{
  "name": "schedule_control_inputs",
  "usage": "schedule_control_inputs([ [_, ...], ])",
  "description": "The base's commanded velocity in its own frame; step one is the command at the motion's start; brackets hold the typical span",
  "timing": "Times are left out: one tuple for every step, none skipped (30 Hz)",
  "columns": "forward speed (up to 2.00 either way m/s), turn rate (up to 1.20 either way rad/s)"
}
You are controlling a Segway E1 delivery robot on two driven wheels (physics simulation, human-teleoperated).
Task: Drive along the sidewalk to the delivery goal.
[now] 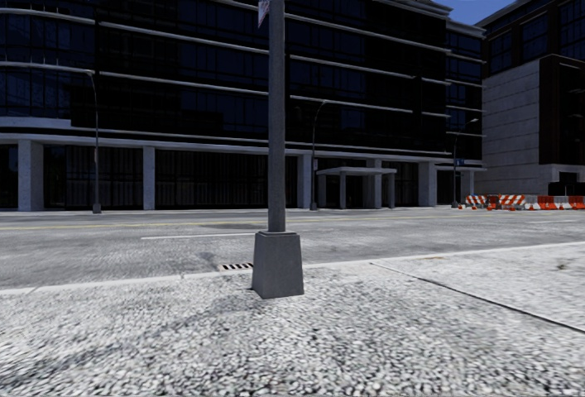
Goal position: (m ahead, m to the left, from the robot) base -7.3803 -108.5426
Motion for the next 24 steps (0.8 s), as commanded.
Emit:
schedule_control_inputs([
  [0.00, -0.35],
  [0.00, -0.35],
  [0.00, -0.35],
  [0.00, -0.35],
  [0.00, -0.35],
  [0.00, -0.35],
  [0.00, -0.42],
  [0.00, -0.48],
  [0.00, -0.49],
  [0.00, -0.49],
  [0.00, -0.50],
  [0.00, -0.50],
  [0.00, -0.50],
  [0.00, -0.50],
  [0.00, -0.50],
  [0.00, -0.50],
  [0.00, -0.50],
  [0.00, -0.50],
  [0.00, -0.50],
  [0.07, -0.50],
  [0.11, -0.50],
  [0.34, -0.50],
  [0.61, -0.50],
  [0.82, -0.50],
])
